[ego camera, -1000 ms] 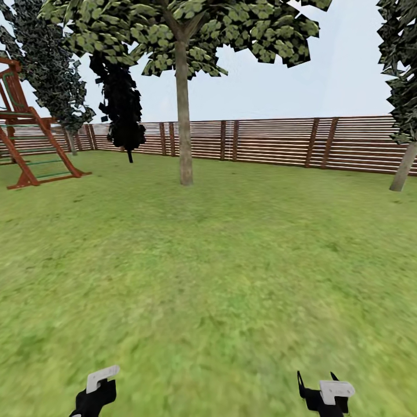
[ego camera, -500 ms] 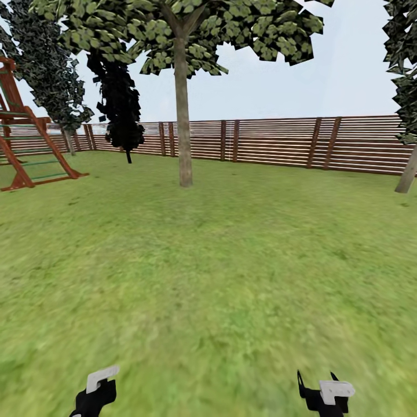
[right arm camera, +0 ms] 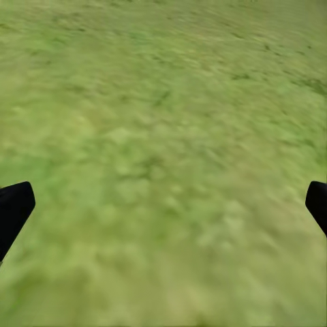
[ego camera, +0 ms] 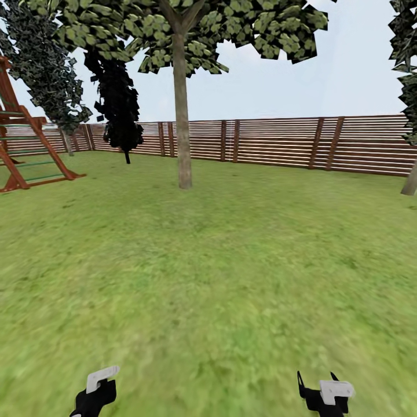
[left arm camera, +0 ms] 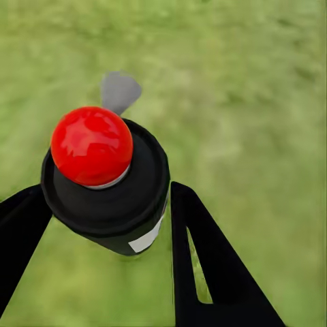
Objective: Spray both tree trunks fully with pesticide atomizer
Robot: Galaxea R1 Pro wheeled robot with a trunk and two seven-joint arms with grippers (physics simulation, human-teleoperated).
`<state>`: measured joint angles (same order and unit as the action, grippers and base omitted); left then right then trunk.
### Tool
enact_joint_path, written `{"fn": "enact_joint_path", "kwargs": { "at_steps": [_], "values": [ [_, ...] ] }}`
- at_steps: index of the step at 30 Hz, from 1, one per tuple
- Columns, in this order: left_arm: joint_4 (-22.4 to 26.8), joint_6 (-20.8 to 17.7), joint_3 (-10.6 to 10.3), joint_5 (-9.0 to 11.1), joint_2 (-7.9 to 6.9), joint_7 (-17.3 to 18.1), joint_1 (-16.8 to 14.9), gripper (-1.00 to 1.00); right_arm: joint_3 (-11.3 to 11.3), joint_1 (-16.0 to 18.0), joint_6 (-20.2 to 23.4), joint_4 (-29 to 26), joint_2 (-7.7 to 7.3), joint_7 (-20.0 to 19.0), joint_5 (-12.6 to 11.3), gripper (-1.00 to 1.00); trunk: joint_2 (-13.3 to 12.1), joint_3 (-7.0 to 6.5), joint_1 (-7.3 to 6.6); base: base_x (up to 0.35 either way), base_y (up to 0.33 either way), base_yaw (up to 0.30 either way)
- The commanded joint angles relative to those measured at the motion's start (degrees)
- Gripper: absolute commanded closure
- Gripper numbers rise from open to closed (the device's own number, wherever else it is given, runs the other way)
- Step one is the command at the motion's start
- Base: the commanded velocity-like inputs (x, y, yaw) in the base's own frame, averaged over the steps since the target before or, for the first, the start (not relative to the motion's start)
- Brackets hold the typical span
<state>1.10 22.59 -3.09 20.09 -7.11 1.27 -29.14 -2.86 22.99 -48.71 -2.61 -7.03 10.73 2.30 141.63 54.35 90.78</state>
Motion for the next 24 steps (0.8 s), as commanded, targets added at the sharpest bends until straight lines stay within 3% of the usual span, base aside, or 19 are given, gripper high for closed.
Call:
{"fn": "enact_joint_path", "kwargs": {
  "at_steps": [1, 24],
  "values": [
    [0.0, 0.2, -0.3, 0.5, -0.01, 0.1, 0.0, 1.0, -0.3, 0.0, -0.1, 0.0, -0.01, 0.5, 0.3, -1.0, 0.0, 0.06, 0.02, 0.331, 0.0, 0.0],
    [0.0, 0.2, -0.3, 0.5, 0.0, 0.2, 0.0, 1.0, -0.3, 0.0, -0.1, 0.0, -0.01, 0.5, 0.3, -1.0, 0.0, 0.06, 0.02, 0.331, 0.0, 0.0]
  ]
}}
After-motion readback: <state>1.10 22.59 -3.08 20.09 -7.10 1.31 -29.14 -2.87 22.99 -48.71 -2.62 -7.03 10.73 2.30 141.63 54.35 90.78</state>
